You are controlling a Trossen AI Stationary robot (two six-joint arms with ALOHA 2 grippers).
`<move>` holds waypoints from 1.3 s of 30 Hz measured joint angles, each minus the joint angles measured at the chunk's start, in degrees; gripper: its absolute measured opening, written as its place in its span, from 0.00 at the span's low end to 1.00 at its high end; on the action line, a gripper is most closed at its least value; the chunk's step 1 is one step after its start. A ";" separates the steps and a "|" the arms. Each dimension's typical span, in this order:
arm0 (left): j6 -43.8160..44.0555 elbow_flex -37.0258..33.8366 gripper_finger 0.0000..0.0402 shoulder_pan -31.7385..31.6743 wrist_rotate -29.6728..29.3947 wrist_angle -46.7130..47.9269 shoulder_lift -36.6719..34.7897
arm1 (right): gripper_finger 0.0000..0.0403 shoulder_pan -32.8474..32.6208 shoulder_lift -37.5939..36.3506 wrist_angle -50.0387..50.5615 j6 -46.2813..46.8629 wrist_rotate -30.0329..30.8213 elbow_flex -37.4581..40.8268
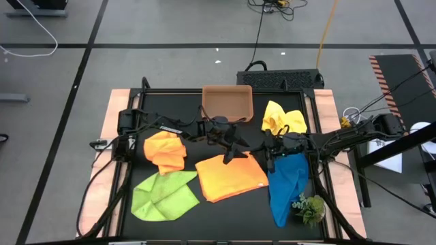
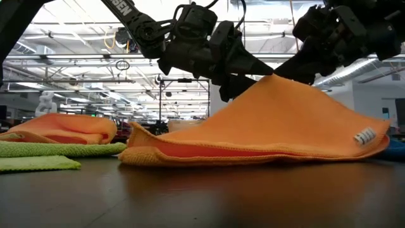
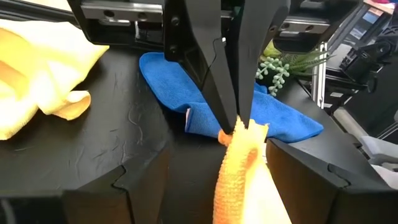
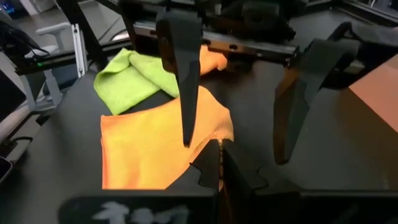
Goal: Fold microfiber towels
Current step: Fold the right orange microfiber towel
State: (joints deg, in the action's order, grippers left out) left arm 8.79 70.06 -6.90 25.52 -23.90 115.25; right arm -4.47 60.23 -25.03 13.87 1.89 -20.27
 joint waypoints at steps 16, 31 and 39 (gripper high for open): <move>-0.72 -0.02 0.38 0.29 3.08 2.60 -0.01 | 0.00 0.00 0.00 -1.37 -0.24 0.00 0.00; -5.43 -0.02 0.03 0.23 5.60 1.42 -0.01 | 0.03 -0.02 0.00 -2.17 -0.02 0.00 0.00; -15.93 -0.02 0.01 -0.84 5.07 14.36 -3.96 | 0.20 -0.02 -0.04 0.56 4.59 -3.55 -0.02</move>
State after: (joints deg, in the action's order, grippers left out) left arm -7.14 70.04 -7.74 30.59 -9.54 111.29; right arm -4.49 60.19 -24.47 18.46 -1.66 -20.29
